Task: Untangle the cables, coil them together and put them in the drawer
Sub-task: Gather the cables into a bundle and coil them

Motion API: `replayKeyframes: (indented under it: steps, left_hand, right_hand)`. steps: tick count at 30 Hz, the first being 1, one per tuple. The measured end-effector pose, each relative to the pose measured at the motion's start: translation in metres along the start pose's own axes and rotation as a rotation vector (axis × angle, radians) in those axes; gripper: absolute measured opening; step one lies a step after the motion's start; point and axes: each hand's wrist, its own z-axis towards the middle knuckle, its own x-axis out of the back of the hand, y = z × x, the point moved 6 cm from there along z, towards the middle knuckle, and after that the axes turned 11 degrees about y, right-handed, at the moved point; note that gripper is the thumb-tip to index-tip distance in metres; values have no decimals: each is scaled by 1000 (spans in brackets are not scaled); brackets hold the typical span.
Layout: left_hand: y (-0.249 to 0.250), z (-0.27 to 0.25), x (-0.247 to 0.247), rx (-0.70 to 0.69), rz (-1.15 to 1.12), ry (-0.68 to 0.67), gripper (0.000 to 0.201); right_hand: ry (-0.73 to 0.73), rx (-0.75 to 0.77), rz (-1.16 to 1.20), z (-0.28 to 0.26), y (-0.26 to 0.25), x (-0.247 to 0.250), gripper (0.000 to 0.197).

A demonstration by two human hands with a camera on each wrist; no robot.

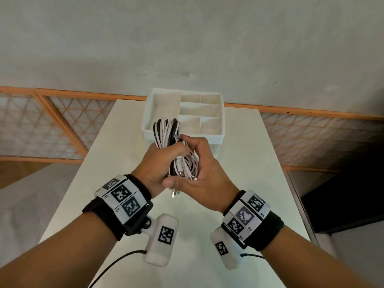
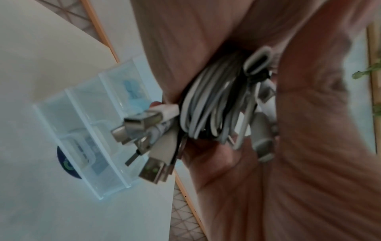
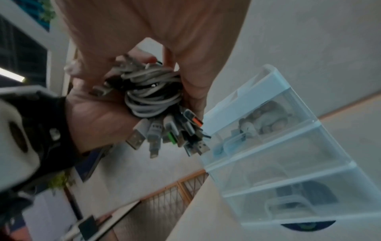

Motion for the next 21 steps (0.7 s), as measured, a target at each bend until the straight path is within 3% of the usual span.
replayKeyframes:
  steps: [4, 8, 10, 13, 16, 21]
  left_hand:
    - [11, 2, -1, -55, 14, -66, 32]
    - [15, 2, -2, -106, 92, -122, 23]
    - [15, 2, -1, -95, 117, -143, 27]
    - [12, 1, 1, -59, 197, -191, 15]
    - [4, 6, 11, -24, 315, -182, 7]
    - [-11, 12, 29, 116, 232, -222, 25]
  right_hand:
    - [-69, -123, 109, 9, -6, 2, 127]
    - [-135, -181, 51, 21, -10, -4, 141]
    - [-112, -165, 26, 25, -12, -9, 133]
    - [-13, -146, -15, 28, -15, -9, 88]
    - [54, -165, -137, 33, 0, -14, 62]
    - [35, -174, -240, 38, 19, -30, 84]
